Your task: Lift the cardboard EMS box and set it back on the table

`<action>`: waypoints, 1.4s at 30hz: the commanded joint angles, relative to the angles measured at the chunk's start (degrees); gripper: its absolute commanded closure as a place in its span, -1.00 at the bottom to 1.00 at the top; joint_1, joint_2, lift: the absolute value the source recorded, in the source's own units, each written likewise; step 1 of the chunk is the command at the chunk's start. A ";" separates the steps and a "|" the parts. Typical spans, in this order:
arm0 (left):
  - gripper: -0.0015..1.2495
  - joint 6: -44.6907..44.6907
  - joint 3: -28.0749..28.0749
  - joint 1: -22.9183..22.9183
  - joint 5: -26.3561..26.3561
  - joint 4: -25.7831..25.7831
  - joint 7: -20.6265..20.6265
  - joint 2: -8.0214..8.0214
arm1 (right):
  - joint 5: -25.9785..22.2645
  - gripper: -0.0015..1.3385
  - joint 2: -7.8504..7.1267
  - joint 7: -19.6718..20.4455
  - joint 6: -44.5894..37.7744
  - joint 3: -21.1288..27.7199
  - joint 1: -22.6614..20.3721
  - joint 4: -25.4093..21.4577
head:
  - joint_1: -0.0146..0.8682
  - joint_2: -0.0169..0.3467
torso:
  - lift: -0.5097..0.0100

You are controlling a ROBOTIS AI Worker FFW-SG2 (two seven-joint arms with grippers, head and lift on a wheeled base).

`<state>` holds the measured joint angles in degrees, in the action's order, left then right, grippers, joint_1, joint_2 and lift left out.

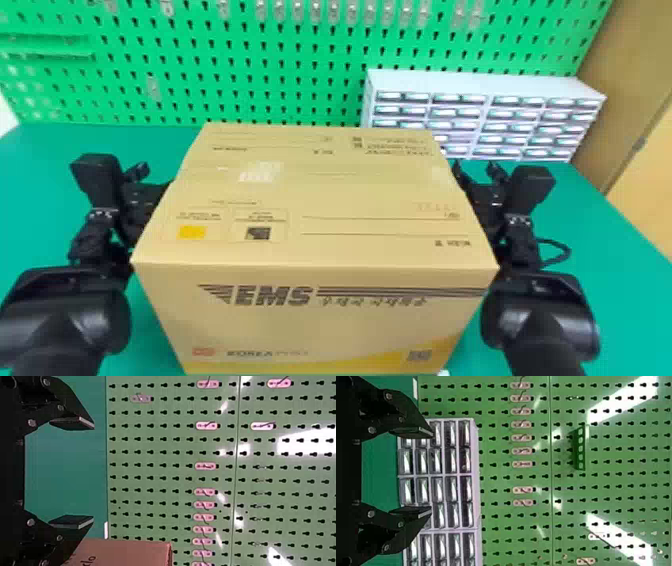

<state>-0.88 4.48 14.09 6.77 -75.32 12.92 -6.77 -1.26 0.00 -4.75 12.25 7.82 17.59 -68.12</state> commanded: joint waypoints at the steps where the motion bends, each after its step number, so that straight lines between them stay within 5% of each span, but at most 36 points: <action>1: -0.33 0.00 -0.17 0.14 0.00 0.00 0.00 0.00 | 0.02 -0.14 0.05 0.00 -0.12 -0.17 0.17 0.00 | 0.57 -1.00 | 0.61; 19: -0.33 0.00 -0.70 1.11 -0.18 -0.35 0.09 0.00 | -1.21 -0.14 -0.61 0.00 -2.23 -2.98 1.40 -1.67 | 0.57 -1.00 | 0.61; 42: -0.33 1.93 -0.35 3.75 -1.93 -5.72 0.09 0.00 | 1.08 -0.14 -0.79 0.00 -10.14 -4.65 2.98 -12.22 | 0.57 -1.00 | 0.61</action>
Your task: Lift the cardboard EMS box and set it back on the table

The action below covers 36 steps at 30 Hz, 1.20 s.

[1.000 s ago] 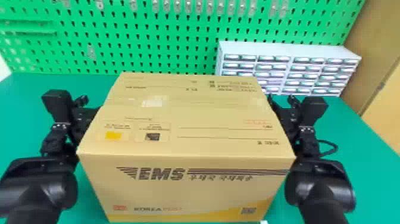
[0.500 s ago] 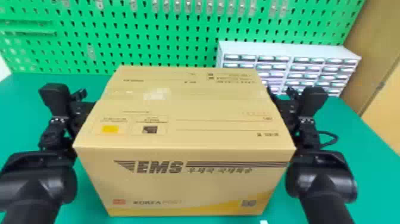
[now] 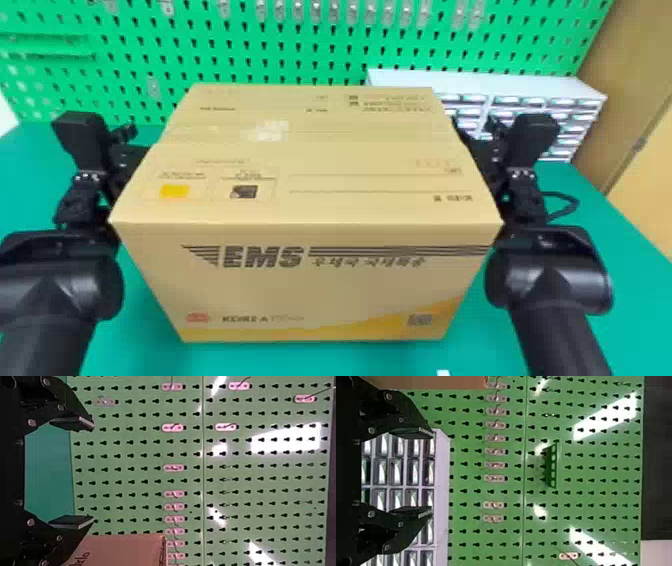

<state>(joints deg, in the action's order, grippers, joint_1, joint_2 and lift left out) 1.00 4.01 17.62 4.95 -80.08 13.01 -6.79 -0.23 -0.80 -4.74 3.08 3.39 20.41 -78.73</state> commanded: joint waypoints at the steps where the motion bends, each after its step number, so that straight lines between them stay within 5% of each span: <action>1: -0.33 0.14 0.12 0.31 -0.11 -1.22 0.00 0.02 | 0.06 -0.14 0.01 0.00 -1.15 -0.23 0.07 -1.87 | 0.57 -1.00 | 0.61; 36: -0.33 0.75 0.21 -0.30 -2.48 -2.19 0.00 0.02 | 1.46 -0.14 0.01 0.00 -2.55 0.12 -1.07 -1.96 | 0.57 -1.00 | 0.61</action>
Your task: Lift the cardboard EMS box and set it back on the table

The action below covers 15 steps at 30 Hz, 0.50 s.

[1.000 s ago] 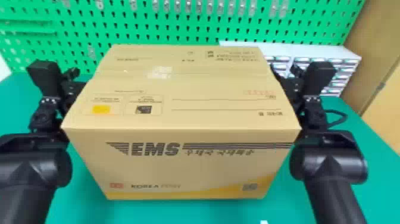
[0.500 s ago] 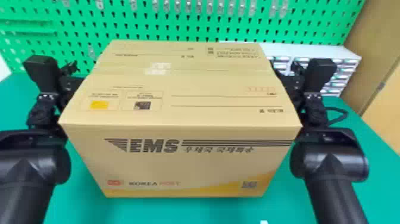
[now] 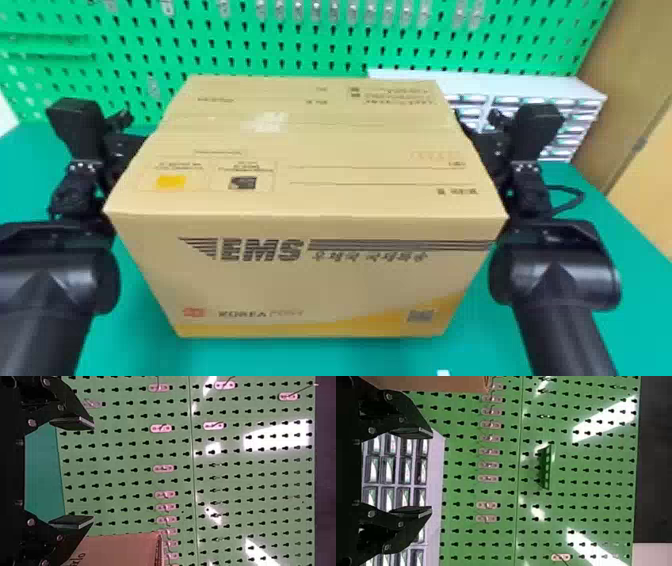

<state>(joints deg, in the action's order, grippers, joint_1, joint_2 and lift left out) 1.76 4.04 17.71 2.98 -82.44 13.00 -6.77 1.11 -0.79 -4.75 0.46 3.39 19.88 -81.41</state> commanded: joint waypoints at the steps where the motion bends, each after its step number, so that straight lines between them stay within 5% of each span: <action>1: -0.33 0.00 0.27 -0.48 -0.43 0.35 0.01 0.00 | 0.12 -0.14 0.00 0.00 0.15 0.12 -0.63 0.90 | 0.57 -1.00 | 0.61; 15: -0.32 -1.14 0.53 -2.41 1.85 4.13 0.01 0.00 | 0.21 -0.14 -0.26 0.00 0.68 0.56 -2.03 3.62 | 0.57 -1.00 | 0.61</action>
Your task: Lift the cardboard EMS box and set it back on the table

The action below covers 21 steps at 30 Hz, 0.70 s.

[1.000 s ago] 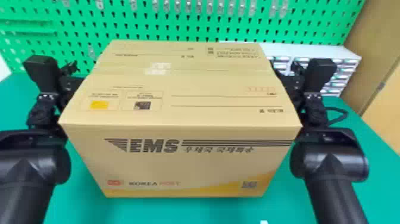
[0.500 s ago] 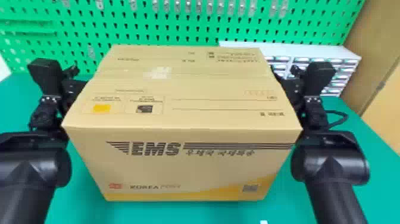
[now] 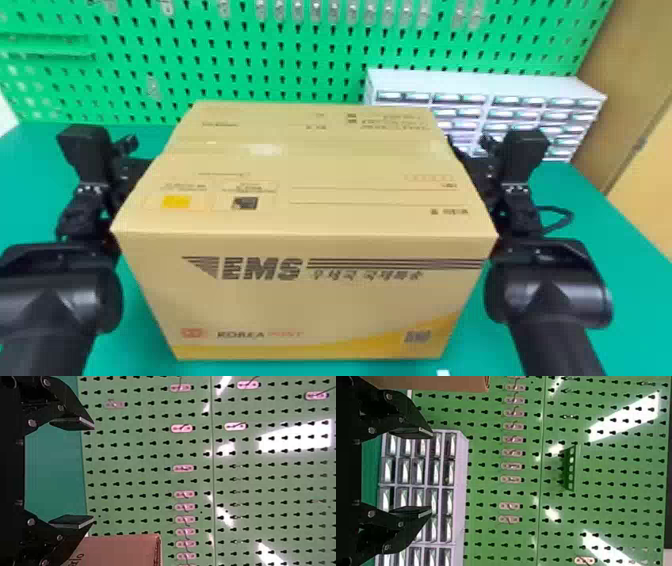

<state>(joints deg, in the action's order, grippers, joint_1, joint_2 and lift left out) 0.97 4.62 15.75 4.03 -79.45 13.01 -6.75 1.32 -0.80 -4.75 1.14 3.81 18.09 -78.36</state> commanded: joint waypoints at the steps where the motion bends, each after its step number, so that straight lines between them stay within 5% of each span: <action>1: -0.32 -0.44 -0.05 -0.63 0.89 1.31 0.00 -0.02 | -0.01 -0.14 -0.26 0.00 0.00 0.14 -0.33 0.76 | 0.57 -1.00 | 0.61; 21: -0.31 -0.62 -0.57 -1.42 1.15 4.12 0.00 -0.02 | -0.09 -0.14 -0.61 0.00 0.09 0.67 -0.77 3.75 | 0.57 -1.00 | 0.61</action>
<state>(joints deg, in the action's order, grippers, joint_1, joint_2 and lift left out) 0.34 4.05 14.34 5.20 -75.79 13.01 -6.76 1.25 -1.43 -4.75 1.17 4.48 17.34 -75.15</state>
